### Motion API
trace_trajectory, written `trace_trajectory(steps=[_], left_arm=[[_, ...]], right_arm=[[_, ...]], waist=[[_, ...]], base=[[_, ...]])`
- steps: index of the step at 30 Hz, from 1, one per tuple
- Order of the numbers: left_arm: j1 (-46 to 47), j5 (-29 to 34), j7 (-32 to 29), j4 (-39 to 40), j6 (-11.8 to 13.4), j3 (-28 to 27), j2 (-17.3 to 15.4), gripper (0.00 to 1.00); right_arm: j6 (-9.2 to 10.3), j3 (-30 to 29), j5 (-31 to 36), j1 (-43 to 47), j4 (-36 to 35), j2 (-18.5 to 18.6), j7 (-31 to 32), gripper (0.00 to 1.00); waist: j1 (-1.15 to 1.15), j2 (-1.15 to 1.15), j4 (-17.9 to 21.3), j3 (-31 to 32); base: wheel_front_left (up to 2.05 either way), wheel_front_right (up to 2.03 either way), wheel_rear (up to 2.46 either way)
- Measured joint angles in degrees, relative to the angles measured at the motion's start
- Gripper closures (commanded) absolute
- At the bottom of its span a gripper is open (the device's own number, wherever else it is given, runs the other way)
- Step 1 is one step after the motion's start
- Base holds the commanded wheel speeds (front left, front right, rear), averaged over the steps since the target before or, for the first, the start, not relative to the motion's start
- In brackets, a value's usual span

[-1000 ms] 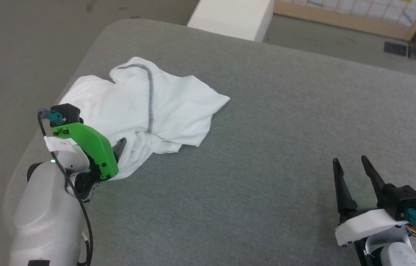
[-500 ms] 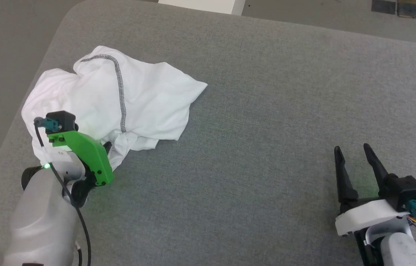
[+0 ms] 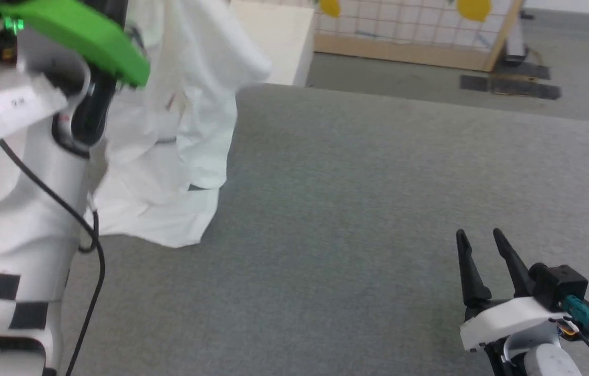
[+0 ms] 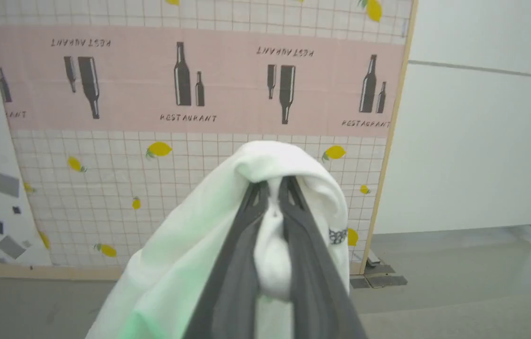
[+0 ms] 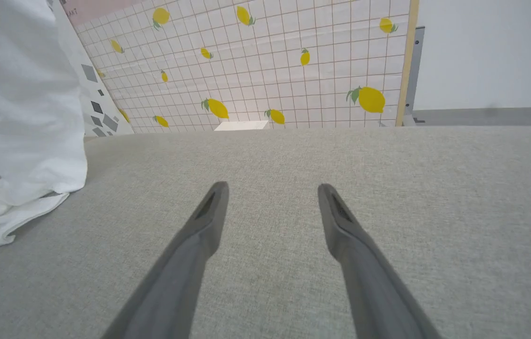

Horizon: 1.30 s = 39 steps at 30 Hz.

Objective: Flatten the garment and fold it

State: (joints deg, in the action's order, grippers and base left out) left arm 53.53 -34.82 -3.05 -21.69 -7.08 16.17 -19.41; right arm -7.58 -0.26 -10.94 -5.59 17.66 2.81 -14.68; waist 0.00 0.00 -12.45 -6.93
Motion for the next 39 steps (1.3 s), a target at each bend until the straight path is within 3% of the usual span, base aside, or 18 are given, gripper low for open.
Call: trace_trajectory(steps=[4, 10, 17, 18, 19, 25, 30, 31, 32, 36, 39], left_arm=[[5.0, -4.0, 2.4, 5.2, 0.0, 2.3, 1.7, 1.0], [6.3, -13.4, 3.0, 8.3, 0.0, 3.5, 7.3, 1.0], [-4.6, -15.1, -1.8, 8.0, 0.0, 13.7, 9.4, 1.0], [-6.6, -15.5, -2.8, 7.4, 0.0, 15.3, 9.7, 1.0], [-12.4, -15.5, -7.1, 5.4, 0.0, 22.3, 9.7, 1.0], [-21.0, -13.6, -20.2, 1.5, 0.0, 37.0, 6.6, 1.0], [-25.5, -15.0, -28.1, 0.1, 0.0, 42.1, 5.1, 1.0], [-26.3, -16.8, -28.9, 0.2, 0.0, 41.7, 5.0, 0.6], [-26.8, -17.8, -29.2, 0.7, 0.2, 41.3, 4.9, 0.0], [-28.5, -24.4, -28.0, 4.7, 2.0, 35.0, 4.9, 0.0], [-29.7, -32.2, -23.9, 10.2, 3.1, 26.4, 5.0, 0.0]], right_arm=[[0.0, -1.0, -0.3, 1.5, 0.1, 0.0, 0.0, 0.0], [0.0, -2.2, -0.1, 2.2, 0.2, 0.0, 0.0, 0.0], [0.0, -3.6, -0.1, 2.8, 0.2, 0.1, 0.0, 0.0], [0.0, -3.6, -0.1, 2.9, 0.2, 0.1, 0.0, 0.0], [0.0, -3.6, -0.1, 3.0, 0.2, 0.1, 0.0, 0.0], [0.0, -3.3, -0.1, 3.1, 0.6, 0.1, 0.0, 0.0], [0.0, -2.8, -0.2, 3.1, 1.2, 0.0, 0.0, 0.0], [0.0, -2.8, -0.2, 3.1, 1.3, 0.0, 0.0, 0.0], [0.0, -2.8, -0.2, 3.1, 1.4, 0.0, 0.0, 0.0], [0.0, -2.8, -0.4, 3.2, 1.7, 0.0, 0.0, 0.0], [0.0, -3.2, -0.7, 3.3, 1.8, 0.0, 0.0, 0.0]], waist=[[0.0, 0.0, 3.6, 1.4], [0.0, 0.0, 8.7, 2.5], [0.0, 0.0, 12.4, 2.2], [0.0, 0.0, 12.5, 2.0], [0.0, 0.0, 12.5, 1.3], [0.0, 0.0, 11.0, 0.9], [0.0, 0.0, 9.7, 1.5], [0.0, 0.0, 9.5, 1.7], [0.0, 0.0, 9.3, 1.9], [0.0, 0.0, 8.6, 2.9], [0.0, 0.0, 8.2, 3.7]], base=[[0.0, 0.0, 0.0], [0.0, 0.0, 0.0], [0.0, 0.0, 0.0], [0.0, 0.0, 0.0], [0.0, 0.0, 0.0], [0.0, 0.0, 0.0], [0.0, 0.0, 0.0], [0.0, 0.0, 0.0], [0.0, 0.0, 0.0], [0.0, 0.0, 0.0], [0.0, 0.0, 0.0]])
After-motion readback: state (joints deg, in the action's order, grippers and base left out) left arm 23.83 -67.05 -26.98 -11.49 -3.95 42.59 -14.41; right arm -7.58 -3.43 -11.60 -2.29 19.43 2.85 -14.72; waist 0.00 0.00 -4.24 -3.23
